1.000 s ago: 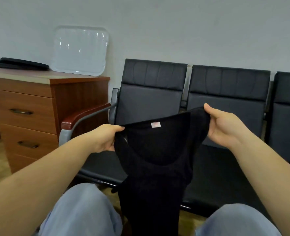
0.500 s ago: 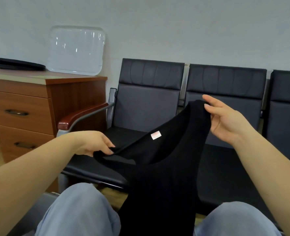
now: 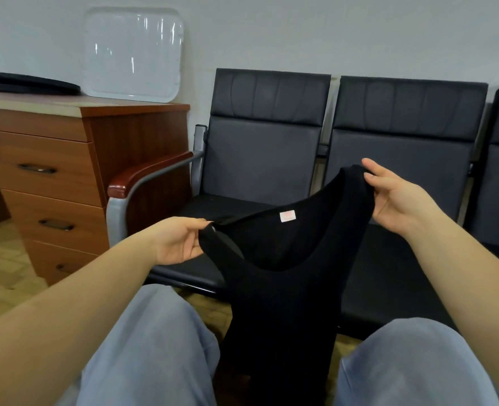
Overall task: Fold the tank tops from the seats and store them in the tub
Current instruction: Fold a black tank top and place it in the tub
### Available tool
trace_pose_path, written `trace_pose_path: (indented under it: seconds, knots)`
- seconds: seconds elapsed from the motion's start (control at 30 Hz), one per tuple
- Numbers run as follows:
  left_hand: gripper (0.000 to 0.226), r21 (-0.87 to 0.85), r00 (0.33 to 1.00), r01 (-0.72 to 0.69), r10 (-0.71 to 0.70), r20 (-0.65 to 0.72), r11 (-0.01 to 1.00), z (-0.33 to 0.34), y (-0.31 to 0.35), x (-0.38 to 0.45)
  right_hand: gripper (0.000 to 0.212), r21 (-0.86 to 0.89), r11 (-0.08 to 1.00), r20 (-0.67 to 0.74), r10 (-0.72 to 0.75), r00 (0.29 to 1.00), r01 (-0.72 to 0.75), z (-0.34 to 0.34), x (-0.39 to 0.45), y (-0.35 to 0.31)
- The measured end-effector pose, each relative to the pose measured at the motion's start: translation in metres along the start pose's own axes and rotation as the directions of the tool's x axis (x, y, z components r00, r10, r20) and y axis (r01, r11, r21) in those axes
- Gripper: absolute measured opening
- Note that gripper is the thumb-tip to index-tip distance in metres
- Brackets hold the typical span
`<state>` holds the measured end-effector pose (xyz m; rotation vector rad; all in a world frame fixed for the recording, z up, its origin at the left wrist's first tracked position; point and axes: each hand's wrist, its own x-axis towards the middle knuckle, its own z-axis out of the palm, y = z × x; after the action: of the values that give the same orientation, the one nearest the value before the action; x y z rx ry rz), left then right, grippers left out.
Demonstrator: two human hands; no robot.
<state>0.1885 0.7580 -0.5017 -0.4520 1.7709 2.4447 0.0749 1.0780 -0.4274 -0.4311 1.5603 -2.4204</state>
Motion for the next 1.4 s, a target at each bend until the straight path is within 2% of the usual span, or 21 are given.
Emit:
trace_pose_path:
  seconds: [0.03, 0.07, 0.13, 0.2, 0.23, 0.27, 0.3, 0.33, 0.4, 0.47, 0.57, 0.7, 0.77, 0.9, 1.03, 1.1, 1.13, 1.2, 1.27, 1.33, 1.4]
  knots:
    - [0.012, 0.016, 1.000, 0.002, -0.002, -0.002, 1.000, 0.000, -0.001, 0.000, 0.031, 0.003, 1.000, 0.001, 0.002, 1.000, -0.002, -0.001, 0.000, 0.001]
    - [0.017, 0.067, 1.000, 0.012, -0.012, -0.011, 0.998, 0.000, -0.002, 0.001, 0.031, 0.006, 1.000, 0.003, 0.002, 1.000, -0.002, -0.001, 0.000, 0.001]
    - [0.026, 0.322, 0.997, 0.070, -0.062, -0.036, 0.944, 0.001, -0.006, 0.004, 0.030, -0.003, 1.000, 0.003, 0.003, 1.000, -0.003, -0.001, 0.000, 0.002]
    - [0.021, 0.680, 0.992, 0.127, -0.080, -0.100, 0.722, 0.004, -0.010, 0.005, 0.030, -0.025, 1.000, 0.008, 0.007, 1.000, -0.007, 0.000, 0.000, 0.003]
    - [0.017, 0.796, 0.988, 0.149, -0.051, -0.147, 0.587, 0.004, -0.011, 0.006, 0.030, -0.037, 0.999, 0.011, 0.010, 1.000, -0.010, 0.001, 0.000, 0.003]
    - [0.018, 0.846, 0.981, 0.176, -0.014, -0.196, 0.503, 0.004, -0.013, 0.006, 0.030, -0.043, 0.999, 0.014, 0.013, 1.000, -0.012, 0.001, 0.000, 0.004]
    - [0.025, 0.840, 0.972, 0.198, 0.008, -0.235, 0.505, 0.004, -0.014, 0.006, 0.030, -0.045, 0.999, 0.016, 0.014, 1.000, -0.014, 0.002, 0.000, 0.004]
    - [0.032, 0.773, 0.969, 0.204, -0.011, -0.247, 0.600, 0.002, -0.015, 0.007, 0.030, -0.043, 0.999, 0.018, 0.012, 1.000, -0.011, 0.002, 0.000, 0.005]
    - [0.045, 0.473, 0.982, 0.151, -0.075, -0.176, 0.868, -0.004, -0.015, 0.006, 0.030, -0.039, 0.999, 0.016, 0.011, 1.000, -0.010, 0.002, 0.000, 0.005]
    - [0.048, 0.212, 0.998, 0.052, -0.042, -0.051, 0.976, -0.009, -0.015, 0.003, 0.031, -0.047, 0.999, 0.008, 0.012, 1.000, -0.012, 0.001, 0.001, 0.006]
    - [0.032, -0.026, 0.998, -0.060, 0.061, 0.034, 0.998, -0.014, -0.012, -0.002, 0.031, -0.065, 0.998, 0.003, 0.014, 1.000, -0.014, -0.002, 0.000, 0.006]
    - [0.024, -0.167, 0.970, -0.197, 0.217, 0.110, 0.966, -0.016, -0.002, -0.009, 0.030, -0.081, 0.997, -0.011, 0.009, 1.000, -0.010, -0.006, 0.001, 0.007]
    - [0.038, -0.164, 0.954, -0.257, 0.277, 0.114, 0.952, -0.015, 0.004, -0.012, 0.029, -0.109, 0.994, -0.009, 0.021, 1.000, -0.022, -0.011, 0.000, 0.008]
    - [0.039, -0.048, 0.942, -0.322, 0.325, 0.080, 0.945, -0.016, 0.006, -0.011, 0.029, -0.155, 0.981, 0.010, 0.123, 0.992, -0.120, -0.018, -0.002, 0.012]
    - [0.033, -0.141, 0.930, -0.308, 0.329, 0.164, 0.941, -0.020, 0.019, -0.010, 0.029, 0.044, 0.978, 0.093, 0.197, 0.976, -0.202, -0.018, -0.001, 0.010]
    - [0.022, -0.187, 0.912, -0.324, 0.359, 0.197, 0.927, -0.025, 0.032, -0.006, 0.029, 0.102, 0.978, 0.134, 0.167, 0.977, -0.181, -0.016, 0.006, 0.008]
    - [0.019, -0.152, 0.911, -0.339, 0.365, 0.192, 0.928, -0.027, 0.037, -0.003, 0.029, 0.100, 0.982, 0.140, 0.147, 0.979, -0.162, -0.015, 0.011, 0.009]
    - [0.007, 0.081, 0.933, -0.357, 0.352, 0.067, 0.931, -0.033, 0.042, 0.014, 0.033, -0.031, 0.992, 0.112, 0.127, 0.986, -0.124, -0.014, 0.028, 0.015]
    - [0.018, 0.298, 0.933, -0.291, 0.339, -0.121, 0.909, -0.036, 0.038, 0.038, 0.034, -0.297, 0.950, 0.037, 0.114, 0.993, -0.098, -0.016, 0.048, 0.030]
    - [0.035, 0.349, 0.936, -0.204, 0.287, -0.204, 0.915, -0.036, 0.031, 0.062, 0.037, -0.484, 0.868, -0.050, 0.102, 0.994, -0.113, -0.017, 0.068, 0.050]
    - [0.041, 0.340, 0.946, -0.151, 0.235, -0.222, 0.928, -0.036, 0.022, 0.082, 0.041, -0.552, 0.826, -0.076, 0.090, 0.993, -0.117, -0.014, 0.085, 0.072]
